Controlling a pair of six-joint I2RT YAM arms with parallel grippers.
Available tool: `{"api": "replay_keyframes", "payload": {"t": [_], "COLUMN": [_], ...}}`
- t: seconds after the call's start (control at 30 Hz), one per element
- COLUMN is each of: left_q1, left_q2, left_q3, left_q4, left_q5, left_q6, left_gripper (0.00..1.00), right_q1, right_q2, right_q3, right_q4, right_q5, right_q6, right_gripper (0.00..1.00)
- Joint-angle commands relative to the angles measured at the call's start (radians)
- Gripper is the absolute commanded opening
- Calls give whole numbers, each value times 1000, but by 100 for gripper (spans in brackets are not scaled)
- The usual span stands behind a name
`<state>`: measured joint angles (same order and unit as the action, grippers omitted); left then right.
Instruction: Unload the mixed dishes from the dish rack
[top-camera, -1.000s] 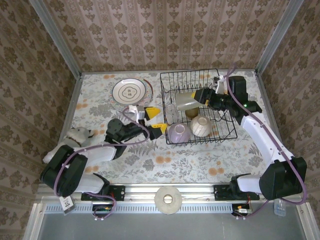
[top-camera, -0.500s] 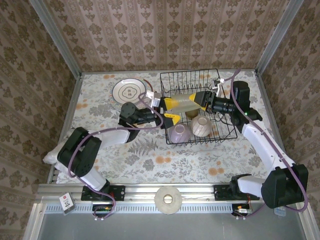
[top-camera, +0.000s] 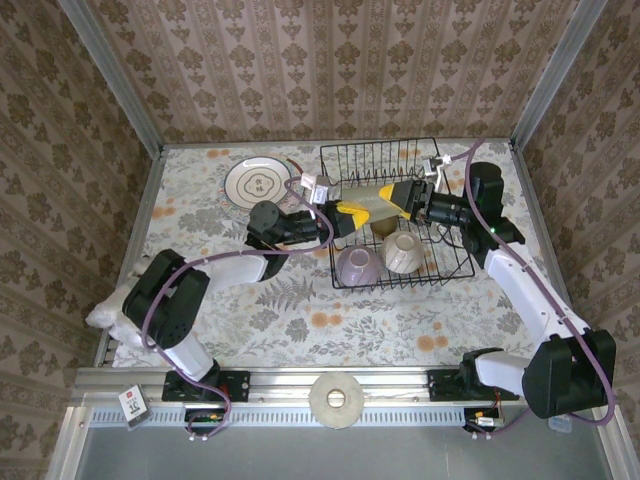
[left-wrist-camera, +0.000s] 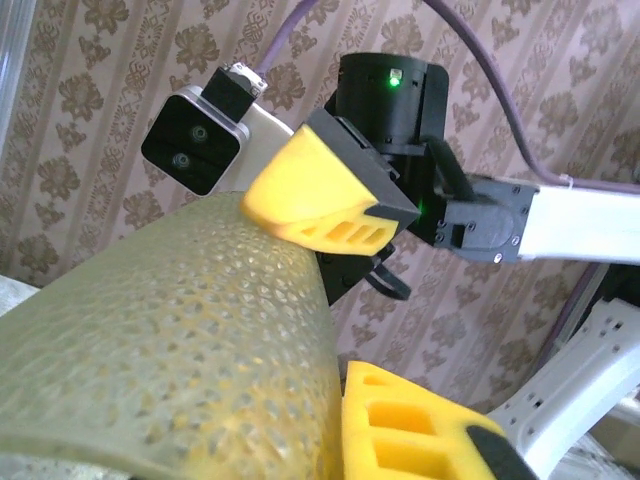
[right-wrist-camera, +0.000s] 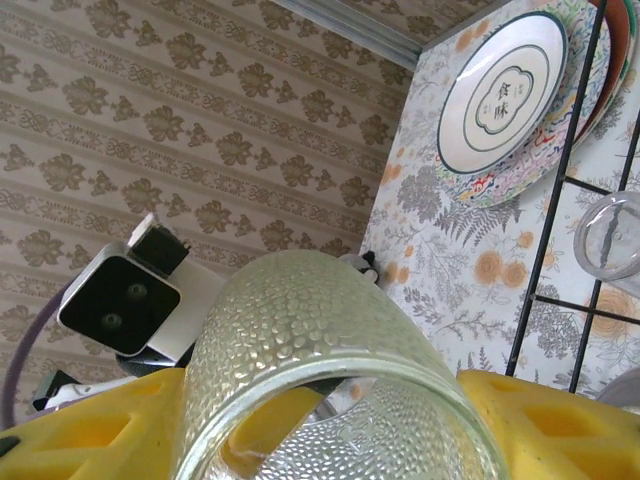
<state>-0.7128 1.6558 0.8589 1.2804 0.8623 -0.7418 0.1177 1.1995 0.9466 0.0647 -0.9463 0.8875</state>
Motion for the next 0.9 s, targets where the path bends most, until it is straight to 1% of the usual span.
{"api": "replay_keyframes", "payload": {"t": [0.0,0.1,0.17,0.23,0.27,0.33,0.4,0.43,0.47,0.53,0.63,0.7,0.73,0.87], "left_q1": [-1,0,0,4,5,12,23,33,45,68,106,131,144,196], "left_q2": [23,28,27,24,25,21,13,6,-1,-18,-59,-96,-120,-242], "left_q3": [28,30,25,18,16,12,3,-1,-7,-17,-27,-26,-25,-18], "left_q4": [19,17,17,17,16,15,12,3,-14,-29,-109,-212,-279,-607], "left_q5": [-41,-21,-19,-28,-34,-56,-98,-127,-154,-183,-211,-212,-236,-287], "left_q6": [-38,-33,-28,-22,-20,-25,-36,-42,-55,-76,-93,-91,-83,-32], "left_gripper": [0,0,0,0,0,0,0,0,0,0,0,0,0,0], "right_q1": [5,8,8,10,12,13,22,31,42,63,88,103,112,150], "right_q2": [-29,-34,-35,-35,-36,-42,-58,-68,-80,-97,-124,-141,-149,-172], "right_q3": [-4,-3,-3,-2,-3,-2,18,34,50,68,70,64,59,35], "right_q4": [72,66,67,70,70,51,-47,-126,-190,-260,-299,-315,-324,-354], "right_q5": [-41,-42,-45,-42,-38,-23,33,90,153,239,350,420,462,613], "right_q6": [22,14,12,11,7,-16,-104,-169,-223,-291,-346,-372,-387,-433], "right_gripper": [14,15,17,25,33,60,87,100,100,100,100,100,100,100]}}
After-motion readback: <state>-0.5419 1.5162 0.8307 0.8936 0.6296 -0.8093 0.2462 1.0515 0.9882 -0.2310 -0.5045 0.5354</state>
